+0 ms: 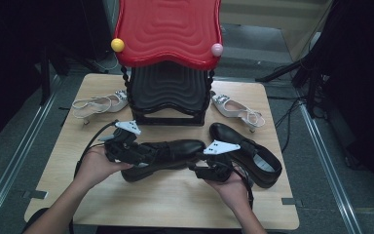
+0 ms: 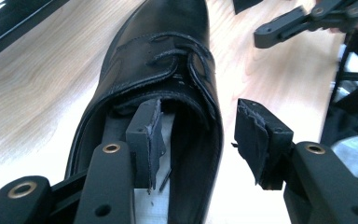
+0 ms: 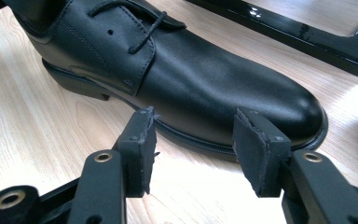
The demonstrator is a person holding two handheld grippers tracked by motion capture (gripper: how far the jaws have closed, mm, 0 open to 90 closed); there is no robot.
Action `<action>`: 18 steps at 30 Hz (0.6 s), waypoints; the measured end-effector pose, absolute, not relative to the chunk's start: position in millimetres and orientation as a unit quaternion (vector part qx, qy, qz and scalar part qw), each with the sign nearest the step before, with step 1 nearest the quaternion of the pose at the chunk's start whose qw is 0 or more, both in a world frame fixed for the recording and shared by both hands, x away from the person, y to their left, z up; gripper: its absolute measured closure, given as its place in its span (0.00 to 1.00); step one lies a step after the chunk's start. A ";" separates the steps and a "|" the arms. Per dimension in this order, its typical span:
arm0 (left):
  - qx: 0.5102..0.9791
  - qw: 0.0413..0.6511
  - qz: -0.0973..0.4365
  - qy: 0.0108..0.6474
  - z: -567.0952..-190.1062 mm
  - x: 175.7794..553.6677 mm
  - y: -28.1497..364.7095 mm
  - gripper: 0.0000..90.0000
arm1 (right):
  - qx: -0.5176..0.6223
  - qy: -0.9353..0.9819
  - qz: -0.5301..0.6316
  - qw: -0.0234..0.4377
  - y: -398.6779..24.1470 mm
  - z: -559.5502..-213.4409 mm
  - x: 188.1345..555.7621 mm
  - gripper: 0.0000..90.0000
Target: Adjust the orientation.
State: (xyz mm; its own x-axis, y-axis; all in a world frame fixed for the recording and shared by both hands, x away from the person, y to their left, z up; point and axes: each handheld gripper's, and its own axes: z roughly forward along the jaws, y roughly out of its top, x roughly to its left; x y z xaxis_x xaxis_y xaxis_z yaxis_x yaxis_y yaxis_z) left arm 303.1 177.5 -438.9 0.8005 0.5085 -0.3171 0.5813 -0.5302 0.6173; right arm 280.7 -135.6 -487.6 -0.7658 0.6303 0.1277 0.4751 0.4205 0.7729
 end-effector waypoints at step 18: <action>0.874 0.368 -0.002 0.318 -430.3 314.7 223.2 0.98 | 0.333 0.845 0.415 0.056 -121.1 -489.5 277.0 0.87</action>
